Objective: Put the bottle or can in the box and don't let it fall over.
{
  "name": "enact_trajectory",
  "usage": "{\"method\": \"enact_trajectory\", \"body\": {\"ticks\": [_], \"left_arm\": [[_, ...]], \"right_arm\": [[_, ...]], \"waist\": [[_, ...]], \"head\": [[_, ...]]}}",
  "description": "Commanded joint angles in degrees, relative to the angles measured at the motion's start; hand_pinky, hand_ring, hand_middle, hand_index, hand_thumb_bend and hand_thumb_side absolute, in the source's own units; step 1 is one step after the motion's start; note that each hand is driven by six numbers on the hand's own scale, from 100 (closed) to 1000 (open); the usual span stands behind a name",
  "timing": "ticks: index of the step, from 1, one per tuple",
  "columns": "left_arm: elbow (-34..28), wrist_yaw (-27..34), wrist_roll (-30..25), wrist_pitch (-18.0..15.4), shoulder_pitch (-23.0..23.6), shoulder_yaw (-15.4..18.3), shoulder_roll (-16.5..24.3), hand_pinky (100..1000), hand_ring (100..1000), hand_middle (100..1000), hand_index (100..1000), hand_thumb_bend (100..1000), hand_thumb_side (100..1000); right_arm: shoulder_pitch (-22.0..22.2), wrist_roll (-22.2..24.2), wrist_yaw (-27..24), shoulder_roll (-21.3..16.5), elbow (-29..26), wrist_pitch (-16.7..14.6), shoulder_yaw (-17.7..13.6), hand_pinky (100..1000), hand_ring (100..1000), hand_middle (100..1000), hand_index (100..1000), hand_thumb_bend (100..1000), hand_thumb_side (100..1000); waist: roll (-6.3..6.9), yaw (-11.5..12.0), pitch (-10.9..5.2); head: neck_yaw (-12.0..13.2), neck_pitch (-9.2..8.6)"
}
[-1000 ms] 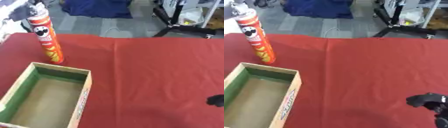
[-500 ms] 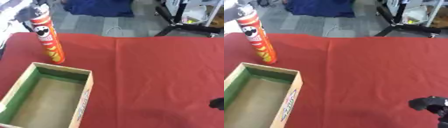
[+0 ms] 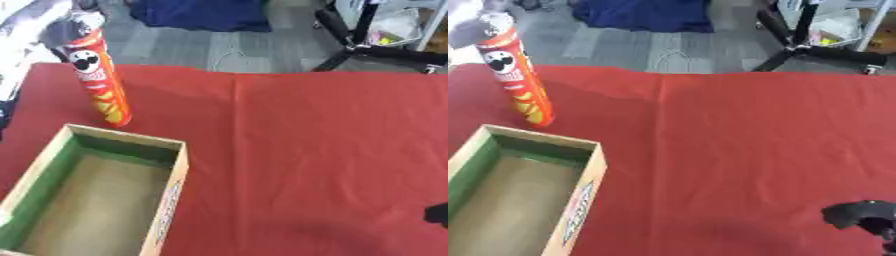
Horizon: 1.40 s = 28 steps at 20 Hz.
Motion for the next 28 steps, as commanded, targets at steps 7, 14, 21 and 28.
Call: {"method": "enact_trajectory", "body": {"ticks": [7,14,21,28], "left_arm": [[-0.49,-0.20,-1.93,-0.72,-1.80,0.21,1.03,976,1000,1000,948,228,1000],[-0.49,-2.56,-2.88,-1.04,-1.74,0.03,1.11,1000,1000,977,947,260,1000],[-0.37,-6.69,-5.22,-2.58,-1.96,-0.35,1.35,1000,966,939,944,306,1000],[0.16,-10.75,-7.92,-4.01,-1.89,-0.27,1.48,863,883,930,953,335,1000]], "right_arm": [[-0.28,1.06,0.43,-0.40,-1.35,-1.33,-0.08,788,805,647,817,100,470],[-0.26,0.90,0.62,-0.28,-1.35,-1.38,-0.21,787,804,646,817,100,470],[-0.28,0.52,0.77,-0.36,-1.35,-1.03,-0.30,786,804,646,817,100,470],[-0.26,0.20,0.64,-0.37,-1.35,-0.84,-0.39,785,803,645,816,100,470]], "waist": [[-0.02,0.00,-0.61],[0.04,-0.17,-0.47],[0.33,-0.02,-0.53],[0.42,-0.14,-0.54]], "head": [[0.10,-0.84],[0.08,-1.01],[0.02,-0.85],[0.00,-0.98]]}}
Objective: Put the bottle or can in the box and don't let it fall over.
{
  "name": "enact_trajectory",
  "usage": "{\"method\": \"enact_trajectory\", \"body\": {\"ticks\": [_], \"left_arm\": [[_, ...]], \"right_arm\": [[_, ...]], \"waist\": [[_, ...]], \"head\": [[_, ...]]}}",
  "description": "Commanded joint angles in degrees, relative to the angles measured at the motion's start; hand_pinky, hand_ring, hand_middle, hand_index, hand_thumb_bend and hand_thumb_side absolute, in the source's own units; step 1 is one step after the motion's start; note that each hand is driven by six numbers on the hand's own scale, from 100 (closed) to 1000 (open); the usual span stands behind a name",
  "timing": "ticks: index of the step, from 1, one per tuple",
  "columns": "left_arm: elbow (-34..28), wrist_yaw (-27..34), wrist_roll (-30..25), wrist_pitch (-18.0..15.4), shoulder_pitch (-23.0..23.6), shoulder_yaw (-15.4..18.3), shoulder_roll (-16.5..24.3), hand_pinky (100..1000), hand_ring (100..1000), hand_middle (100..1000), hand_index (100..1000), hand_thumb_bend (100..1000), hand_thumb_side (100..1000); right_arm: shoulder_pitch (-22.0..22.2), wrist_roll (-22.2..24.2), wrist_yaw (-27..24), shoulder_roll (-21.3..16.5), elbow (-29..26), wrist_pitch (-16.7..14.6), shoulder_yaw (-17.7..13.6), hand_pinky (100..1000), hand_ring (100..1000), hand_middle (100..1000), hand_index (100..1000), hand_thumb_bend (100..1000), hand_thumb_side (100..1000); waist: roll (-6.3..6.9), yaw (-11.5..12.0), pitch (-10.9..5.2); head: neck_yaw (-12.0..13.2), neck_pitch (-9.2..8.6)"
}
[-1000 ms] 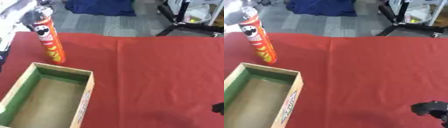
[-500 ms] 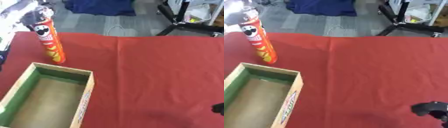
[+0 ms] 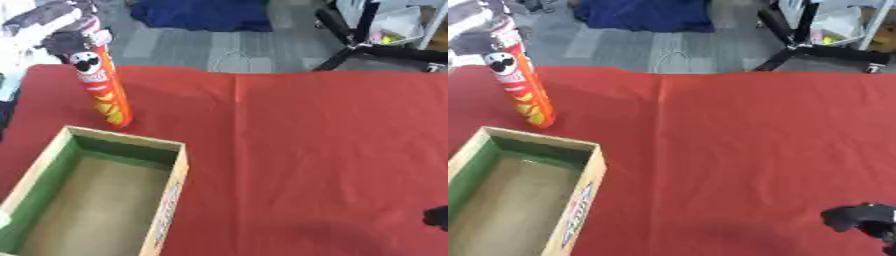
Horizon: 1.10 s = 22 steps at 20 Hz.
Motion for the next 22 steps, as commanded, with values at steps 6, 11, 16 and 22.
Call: {"method": "enact_trajectory", "body": {"ticks": [6,11,16,22], "left_arm": [[0.80,-2.34,-3.16,-1.09,-0.71,0.13,1.18,793,875,935,956,319,1000],[1.58,-2.45,-5.04,-1.19,-0.32,0.26,1.14,669,847,949,960,303,1000],[2.02,-3.93,-6.53,-2.00,-0.25,0.41,1.26,569,801,951,963,342,1000],[2.52,-6.39,-8.11,-4.13,-0.12,0.53,1.22,556,794,963,964,479,1000]], "right_arm": [[-0.27,0.37,-0.13,-0.73,-1.35,-0.60,-0.41,785,803,645,816,100,470],[-0.15,0.33,-0.28,-0.64,-1.35,-0.80,-0.49,783,804,645,816,100,470],[-0.12,0.28,-0.53,-0.64,-1.35,-0.99,-0.53,783,804,645,816,100,470],[-0.18,-0.08,-0.75,-0.49,-1.35,-0.93,-0.73,782,803,643,816,100,470]], "waist": [[-0.04,-0.17,-0.92],[-0.24,-0.35,-0.94],[-0.39,-0.42,-0.92],[-0.51,-0.55,-0.78]], "head": [[0.02,-0.68],[0.08,-0.90],[0.17,-1.03],[0.31,-1.04]]}}
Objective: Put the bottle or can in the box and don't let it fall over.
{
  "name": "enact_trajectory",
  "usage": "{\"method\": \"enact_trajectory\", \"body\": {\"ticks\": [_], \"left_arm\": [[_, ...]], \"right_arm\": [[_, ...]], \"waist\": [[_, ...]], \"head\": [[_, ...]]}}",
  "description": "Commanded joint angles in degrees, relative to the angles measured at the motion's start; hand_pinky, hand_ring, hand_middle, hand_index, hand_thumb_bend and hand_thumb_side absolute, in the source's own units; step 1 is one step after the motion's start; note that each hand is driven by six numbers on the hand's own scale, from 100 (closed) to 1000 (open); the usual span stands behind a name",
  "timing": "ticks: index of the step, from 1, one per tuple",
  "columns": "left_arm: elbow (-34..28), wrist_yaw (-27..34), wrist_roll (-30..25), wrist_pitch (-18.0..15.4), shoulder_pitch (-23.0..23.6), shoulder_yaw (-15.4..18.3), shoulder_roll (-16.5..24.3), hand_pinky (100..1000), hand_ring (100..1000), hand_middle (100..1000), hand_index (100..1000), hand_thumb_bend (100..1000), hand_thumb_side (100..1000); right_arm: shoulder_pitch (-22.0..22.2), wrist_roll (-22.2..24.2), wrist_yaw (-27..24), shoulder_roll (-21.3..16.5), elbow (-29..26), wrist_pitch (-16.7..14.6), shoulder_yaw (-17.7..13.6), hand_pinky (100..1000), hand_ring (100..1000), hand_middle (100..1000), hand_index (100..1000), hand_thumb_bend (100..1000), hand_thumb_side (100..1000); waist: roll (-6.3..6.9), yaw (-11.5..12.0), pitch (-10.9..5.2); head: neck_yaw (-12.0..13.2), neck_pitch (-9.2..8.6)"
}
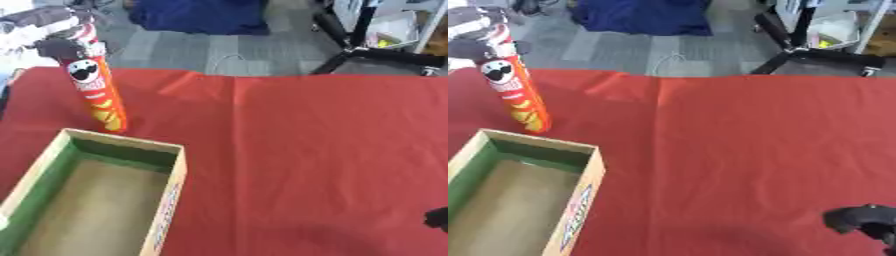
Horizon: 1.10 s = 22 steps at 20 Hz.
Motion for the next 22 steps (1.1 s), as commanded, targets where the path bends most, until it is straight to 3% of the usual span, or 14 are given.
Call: {"method": "enact_trajectory", "body": {"ticks": [1,12,18,22], "left_arm": [[1.46,-1.62,-1.35,-1.34,0.35,-0.39,0.21,558,795,964,964,482,1000],[2.36,-1.15,-3.87,-3.29,0.94,-0.32,-0.39,566,796,975,969,481,903],[2.97,-0.15,-5.99,-3.88,1.04,-0.24,-0.50,513,782,968,971,536,786],[3.31,-0.11,-6.74,-3.84,1.16,-0.10,-0.50,423,747,961,970,578,726]], "right_arm": [[-0.19,0.20,-0.40,-0.50,-1.35,-0.62,-0.63,782,802,643,816,100,470],[-0.23,-0.66,-0.61,-0.31,-1.35,-0.21,-0.95,782,797,642,815,100,470],[-0.25,-0.95,-0.72,-0.27,-1.35,-0.07,-1.03,780,797,642,814,100,470],[-0.24,-1.24,-0.80,-0.19,-1.35,-0.02,-1.17,780,797,642,814,100,470]], "waist": [[-0.19,-0.19,-0.57],[-0.17,-0.36,-0.56],[-0.18,-0.42,-0.55],[-0.24,-0.47,-0.50]], "head": [[0.21,-0.57],[0.23,-0.50],[0.21,-0.55],[0.21,-0.62]]}}
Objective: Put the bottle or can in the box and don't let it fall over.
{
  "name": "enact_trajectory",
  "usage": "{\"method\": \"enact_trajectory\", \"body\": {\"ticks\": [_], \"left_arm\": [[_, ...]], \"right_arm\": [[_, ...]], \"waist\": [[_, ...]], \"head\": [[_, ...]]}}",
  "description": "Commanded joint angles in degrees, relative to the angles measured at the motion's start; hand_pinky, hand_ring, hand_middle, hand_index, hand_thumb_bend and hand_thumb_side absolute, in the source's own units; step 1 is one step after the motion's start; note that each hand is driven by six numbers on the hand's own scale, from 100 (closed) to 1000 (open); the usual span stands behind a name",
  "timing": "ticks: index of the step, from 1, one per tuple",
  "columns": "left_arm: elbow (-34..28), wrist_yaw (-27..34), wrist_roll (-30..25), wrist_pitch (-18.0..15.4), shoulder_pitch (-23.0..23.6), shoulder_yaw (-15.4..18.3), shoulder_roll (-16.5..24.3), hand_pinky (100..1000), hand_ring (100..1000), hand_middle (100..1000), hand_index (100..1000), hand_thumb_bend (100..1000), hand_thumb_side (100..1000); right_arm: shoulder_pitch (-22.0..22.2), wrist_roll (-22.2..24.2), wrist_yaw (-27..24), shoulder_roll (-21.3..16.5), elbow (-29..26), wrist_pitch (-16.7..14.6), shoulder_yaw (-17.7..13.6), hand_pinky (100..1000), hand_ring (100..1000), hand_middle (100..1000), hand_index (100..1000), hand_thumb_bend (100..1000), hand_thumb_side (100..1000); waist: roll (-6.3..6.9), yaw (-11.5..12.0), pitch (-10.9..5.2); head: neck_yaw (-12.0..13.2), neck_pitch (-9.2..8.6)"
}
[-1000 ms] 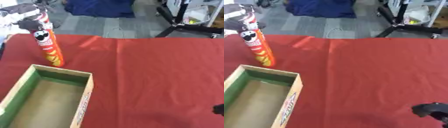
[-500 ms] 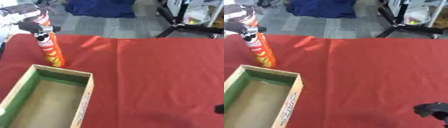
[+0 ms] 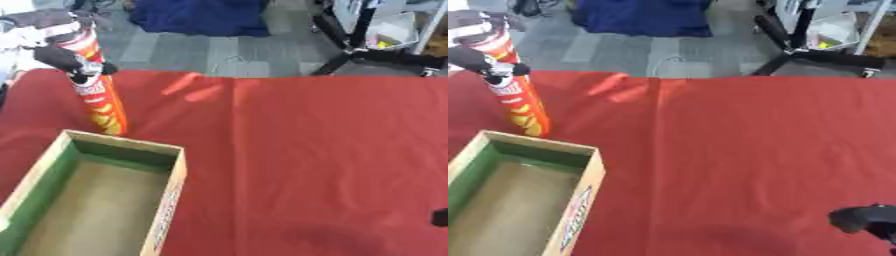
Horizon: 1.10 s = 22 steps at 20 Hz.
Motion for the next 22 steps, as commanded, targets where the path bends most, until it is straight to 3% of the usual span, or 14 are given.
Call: {"method": "enact_trajectory", "body": {"ticks": [1,8,14,16,17,19,22], "left_arm": [[2.98,-0.38,-1.65,-0.07,1.27,-0.77,-0.94,406,737,961,970,586,713],[3.53,-1.85,-1.51,-0.30,1.32,-0.50,-1.03,333,668,949,957,603,623],[3.97,-2.14,-1.97,-0.63,1.25,-0.42,-1.25,291,628,885,890,520,343],[4.05,-2.08,-2.05,-0.56,1.25,-0.41,-1.33,263,601,839,826,494,233],[4.09,-2.01,-2.09,-0.53,1.26,-0.42,-1.37,263,601,839,826,494,233],[4.15,-1.78,-2.07,-0.46,1.32,-0.44,-1.41,232,563,769,763,471,100],[4.21,-1.73,-1.88,-0.20,1.40,-0.51,-1.45,221,542,708,715,480,100]], "right_arm": [[-0.24,-0.26,-0.57,-0.32,-1.35,-0.12,-0.60,779,797,642,814,100,470],[-0.24,-0.85,-0.74,-0.24,-1.35,0.19,-0.67,778,796,642,812,100,470],[-0.27,-1.14,-0.89,-0.20,-1.35,0.30,-0.65,777,797,642,811,100,470],[-0.24,-1.19,-0.90,-0.18,-1.35,0.27,-0.67,777,797,641,810,100,470],[-0.24,-1.21,-0.90,-0.17,-1.35,0.28,-0.67,777,797,641,810,100,470],[-0.24,-1.25,-0.91,-0.13,-1.35,0.29,-0.68,777,797,640,809,100,470],[-0.21,-1.30,-0.89,-0.08,-1.35,0.25,-0.71,777,797,639,808,100,470]], "waist": [[-0.33,-0.17,-0.38],[-0.42,-0.21,-0.36],[-0.52,-0.26,-0.35],[-0.56,-0.29,-0.36],[-0.57,-0.29,-0.36],[-0.60,-0.33,-0.35],[-0.68,-0.39,-0.33]], "head": [[0.03,-0.61],[0.04,-0.58],[0.02,-0.58],[0.02,-0.59],[0.02,-0.57],[0.03,-0.52],[0.07,-0.58]]}}
